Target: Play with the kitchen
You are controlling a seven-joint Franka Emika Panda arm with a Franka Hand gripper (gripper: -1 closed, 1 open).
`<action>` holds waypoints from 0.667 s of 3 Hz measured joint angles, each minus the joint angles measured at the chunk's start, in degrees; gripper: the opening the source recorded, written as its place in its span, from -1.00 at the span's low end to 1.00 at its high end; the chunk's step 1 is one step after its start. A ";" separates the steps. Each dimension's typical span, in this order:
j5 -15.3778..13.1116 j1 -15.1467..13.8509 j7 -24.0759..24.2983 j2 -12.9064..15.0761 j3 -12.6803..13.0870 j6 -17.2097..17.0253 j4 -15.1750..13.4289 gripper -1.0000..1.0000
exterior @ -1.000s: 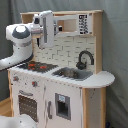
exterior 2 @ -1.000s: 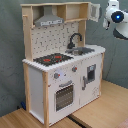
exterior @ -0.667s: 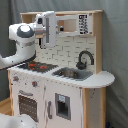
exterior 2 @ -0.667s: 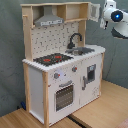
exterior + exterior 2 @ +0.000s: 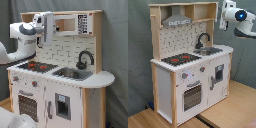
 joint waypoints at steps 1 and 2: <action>-0.30 -0.58 -0.14 4.72 2.34 0.29 3.67 -1.00; -0.51 -2.20 -0.21 8.76 4.62 0.42 7.22 -1.00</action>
